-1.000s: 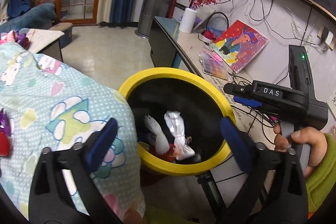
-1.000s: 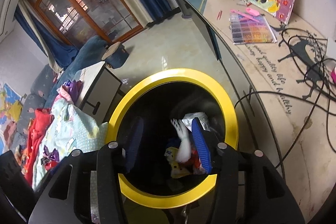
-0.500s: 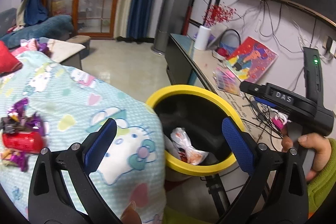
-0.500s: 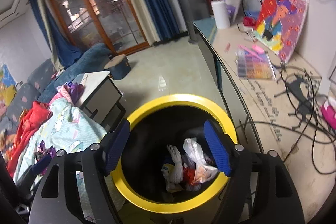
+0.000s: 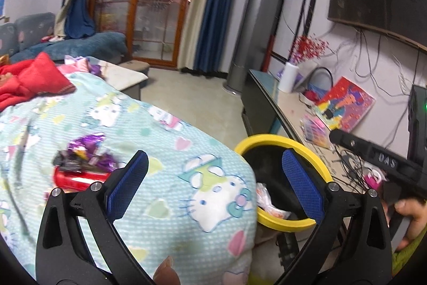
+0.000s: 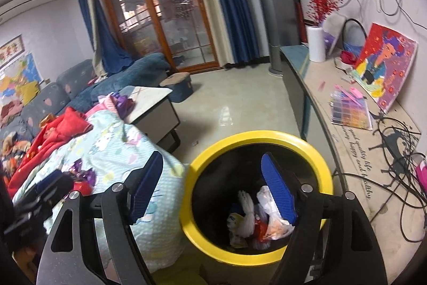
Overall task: Collect trash
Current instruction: 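Move both open tools back over the red can and wrappers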
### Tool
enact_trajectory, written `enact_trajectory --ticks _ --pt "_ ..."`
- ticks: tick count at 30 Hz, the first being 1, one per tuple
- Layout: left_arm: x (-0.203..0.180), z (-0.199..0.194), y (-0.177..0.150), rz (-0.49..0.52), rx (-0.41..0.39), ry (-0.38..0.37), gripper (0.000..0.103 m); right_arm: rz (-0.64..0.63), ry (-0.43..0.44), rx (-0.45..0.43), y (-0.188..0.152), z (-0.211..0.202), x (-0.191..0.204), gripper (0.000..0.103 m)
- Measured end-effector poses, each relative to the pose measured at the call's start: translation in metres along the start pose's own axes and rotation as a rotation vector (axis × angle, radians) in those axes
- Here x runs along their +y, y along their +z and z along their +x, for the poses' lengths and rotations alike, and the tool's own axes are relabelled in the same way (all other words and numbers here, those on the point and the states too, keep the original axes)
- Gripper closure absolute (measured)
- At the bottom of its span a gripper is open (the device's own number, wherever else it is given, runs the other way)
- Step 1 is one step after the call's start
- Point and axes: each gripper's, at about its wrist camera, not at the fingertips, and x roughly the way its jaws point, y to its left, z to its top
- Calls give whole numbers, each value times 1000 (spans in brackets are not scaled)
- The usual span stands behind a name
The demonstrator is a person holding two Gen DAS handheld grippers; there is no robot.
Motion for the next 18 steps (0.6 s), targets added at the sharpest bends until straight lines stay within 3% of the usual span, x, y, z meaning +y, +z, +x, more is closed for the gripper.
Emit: enact_trajectory --ticks 18 --pt "64 -29 3 -96 -58 129 11 -168 138 60 -12 13 78 24"
